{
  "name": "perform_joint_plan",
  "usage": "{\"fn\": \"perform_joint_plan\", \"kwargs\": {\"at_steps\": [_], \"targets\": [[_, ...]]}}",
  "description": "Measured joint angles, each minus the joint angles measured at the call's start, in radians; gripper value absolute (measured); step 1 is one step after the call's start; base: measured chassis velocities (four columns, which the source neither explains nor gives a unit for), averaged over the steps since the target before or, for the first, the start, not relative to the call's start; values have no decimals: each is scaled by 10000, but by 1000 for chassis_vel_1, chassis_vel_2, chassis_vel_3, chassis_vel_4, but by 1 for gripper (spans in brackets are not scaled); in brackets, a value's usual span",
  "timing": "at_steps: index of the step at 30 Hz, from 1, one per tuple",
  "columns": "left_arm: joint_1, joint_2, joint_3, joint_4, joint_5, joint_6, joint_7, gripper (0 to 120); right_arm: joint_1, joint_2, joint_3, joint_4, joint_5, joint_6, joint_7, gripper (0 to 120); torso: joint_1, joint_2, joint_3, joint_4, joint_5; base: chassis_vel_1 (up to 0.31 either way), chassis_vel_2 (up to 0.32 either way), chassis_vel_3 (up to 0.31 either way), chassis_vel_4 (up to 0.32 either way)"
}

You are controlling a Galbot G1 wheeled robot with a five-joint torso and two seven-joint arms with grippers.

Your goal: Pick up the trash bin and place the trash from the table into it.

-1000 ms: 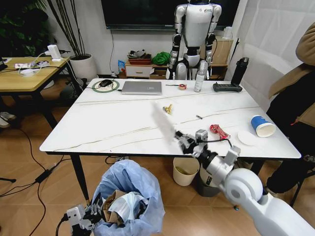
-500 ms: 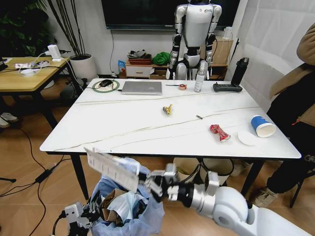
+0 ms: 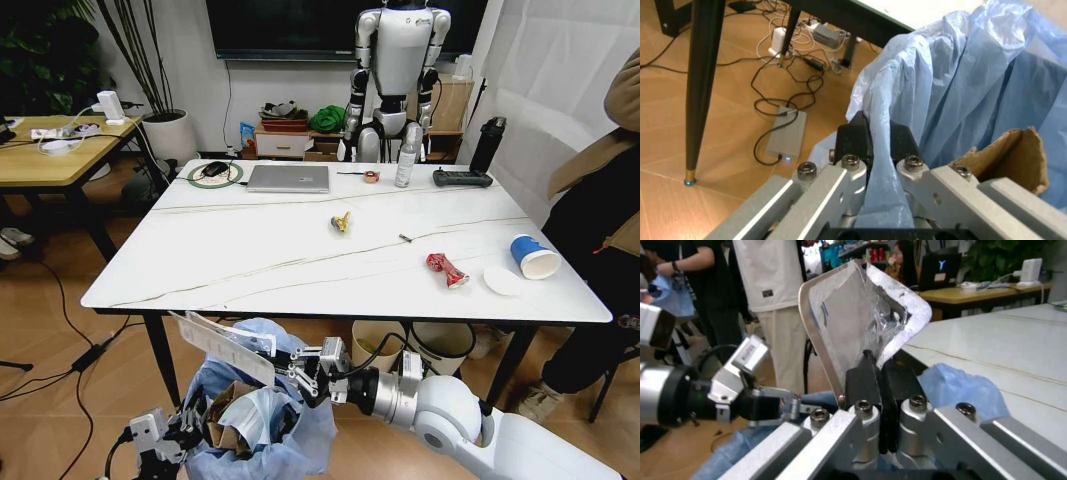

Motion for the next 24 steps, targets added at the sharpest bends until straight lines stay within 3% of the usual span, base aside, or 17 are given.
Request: {"fn": "perform_joint_plan", "kwargs": {"at_steps": [24], "targets": [[9, 201, -345, -69, -225, 79, -59, 0, -893, -127, 640, 203, -661, 250, -83, 0, 0, -2, 0, 2, 0, 0, 0, 0, 0]]}}
